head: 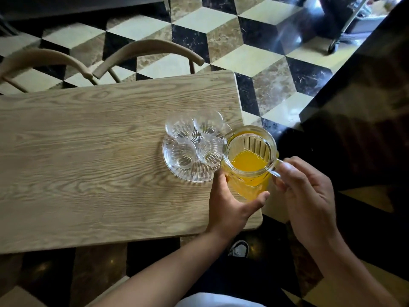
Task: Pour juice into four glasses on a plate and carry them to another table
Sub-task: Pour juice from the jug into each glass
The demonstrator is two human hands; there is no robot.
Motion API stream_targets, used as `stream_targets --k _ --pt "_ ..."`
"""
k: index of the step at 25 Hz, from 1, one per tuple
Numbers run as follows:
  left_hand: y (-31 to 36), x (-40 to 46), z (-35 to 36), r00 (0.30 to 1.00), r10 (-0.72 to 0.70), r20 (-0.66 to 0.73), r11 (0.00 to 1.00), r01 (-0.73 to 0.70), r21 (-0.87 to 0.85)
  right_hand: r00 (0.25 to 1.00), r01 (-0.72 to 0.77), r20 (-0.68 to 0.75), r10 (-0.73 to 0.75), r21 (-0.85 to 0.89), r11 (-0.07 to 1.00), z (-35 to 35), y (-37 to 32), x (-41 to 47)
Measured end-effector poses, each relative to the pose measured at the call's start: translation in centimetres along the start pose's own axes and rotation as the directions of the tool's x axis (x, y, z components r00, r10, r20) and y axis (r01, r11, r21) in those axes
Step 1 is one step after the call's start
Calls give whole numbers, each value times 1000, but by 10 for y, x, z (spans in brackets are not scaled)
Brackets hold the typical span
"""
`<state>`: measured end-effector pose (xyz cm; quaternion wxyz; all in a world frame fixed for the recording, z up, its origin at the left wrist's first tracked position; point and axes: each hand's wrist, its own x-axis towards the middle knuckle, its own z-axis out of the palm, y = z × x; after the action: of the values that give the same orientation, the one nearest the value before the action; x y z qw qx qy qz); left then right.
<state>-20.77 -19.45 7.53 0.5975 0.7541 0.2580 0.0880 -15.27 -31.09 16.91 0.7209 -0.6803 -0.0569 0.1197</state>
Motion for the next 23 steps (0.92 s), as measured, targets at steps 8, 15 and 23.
stream_targets --k 8,15,23 --pt "-9 20 13 996 -63 68 997 65 -33 999 18 -41 -22 -103 995 -1 7 23" --pt "-7 26 31 985 -166 46 984 168 -64 1000 10 20 -5 -216 976 -10 11 43" --pt "-1 35 59 945 -324 -45 940 316 -126 987 -35 148 71 -232 972 -23 12 75"
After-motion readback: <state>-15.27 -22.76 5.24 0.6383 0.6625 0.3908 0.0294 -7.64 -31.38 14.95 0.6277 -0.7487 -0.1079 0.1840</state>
